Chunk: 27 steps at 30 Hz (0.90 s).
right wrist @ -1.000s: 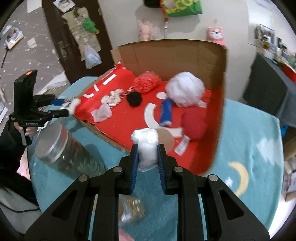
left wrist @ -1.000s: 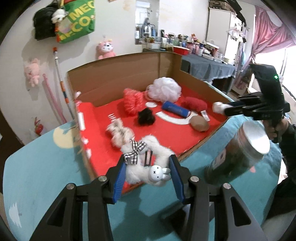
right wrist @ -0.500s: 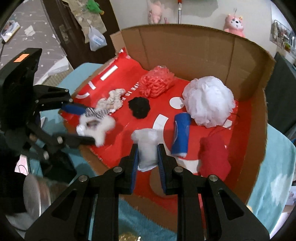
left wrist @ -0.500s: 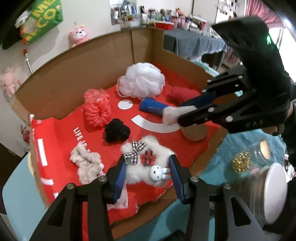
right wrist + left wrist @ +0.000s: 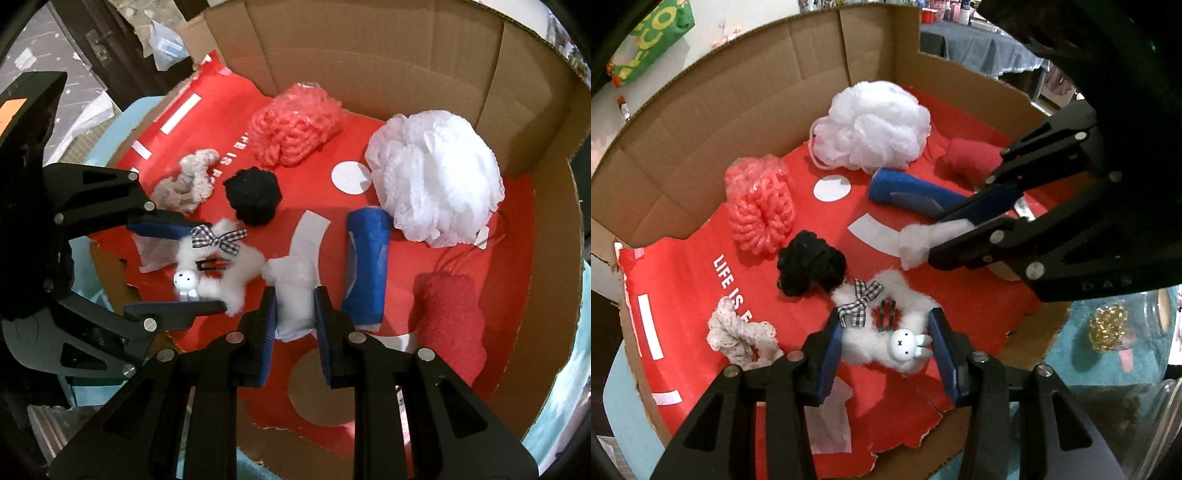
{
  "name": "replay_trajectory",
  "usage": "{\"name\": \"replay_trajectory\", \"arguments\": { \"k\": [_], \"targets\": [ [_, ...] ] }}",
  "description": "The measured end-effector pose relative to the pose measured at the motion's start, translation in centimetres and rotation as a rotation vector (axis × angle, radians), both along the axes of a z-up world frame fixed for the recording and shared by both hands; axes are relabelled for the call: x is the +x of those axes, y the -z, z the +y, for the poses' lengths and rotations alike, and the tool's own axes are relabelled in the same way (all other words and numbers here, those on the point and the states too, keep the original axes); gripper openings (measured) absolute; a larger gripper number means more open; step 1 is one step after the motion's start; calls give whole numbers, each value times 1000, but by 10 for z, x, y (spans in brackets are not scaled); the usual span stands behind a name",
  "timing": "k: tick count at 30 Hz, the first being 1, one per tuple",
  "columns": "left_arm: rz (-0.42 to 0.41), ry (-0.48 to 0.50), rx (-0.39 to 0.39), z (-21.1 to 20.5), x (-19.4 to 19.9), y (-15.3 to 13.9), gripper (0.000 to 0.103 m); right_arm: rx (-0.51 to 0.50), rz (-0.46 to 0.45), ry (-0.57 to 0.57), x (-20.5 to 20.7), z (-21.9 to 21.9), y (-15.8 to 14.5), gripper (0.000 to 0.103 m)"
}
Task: Organize soft objects
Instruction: 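Lower both plushes onto the red paper and open both tools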
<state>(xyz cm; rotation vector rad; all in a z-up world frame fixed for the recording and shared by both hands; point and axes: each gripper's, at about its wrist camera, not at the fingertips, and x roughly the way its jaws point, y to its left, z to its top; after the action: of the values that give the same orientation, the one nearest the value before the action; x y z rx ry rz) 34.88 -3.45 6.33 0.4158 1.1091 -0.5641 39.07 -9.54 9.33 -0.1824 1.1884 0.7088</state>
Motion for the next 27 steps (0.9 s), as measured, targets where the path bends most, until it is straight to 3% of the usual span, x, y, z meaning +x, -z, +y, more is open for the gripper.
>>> {"name": "replay_trajectory", "arguments": {
  "k": [18,27],
  "targets": [
    [17,-2,-23,4,2,5,51,-15,58,17,3,-1,9,21],
    [-2,-35,-30,11,-6,-5,58,-45,51,27,1,8,8,22]
  ]
}}
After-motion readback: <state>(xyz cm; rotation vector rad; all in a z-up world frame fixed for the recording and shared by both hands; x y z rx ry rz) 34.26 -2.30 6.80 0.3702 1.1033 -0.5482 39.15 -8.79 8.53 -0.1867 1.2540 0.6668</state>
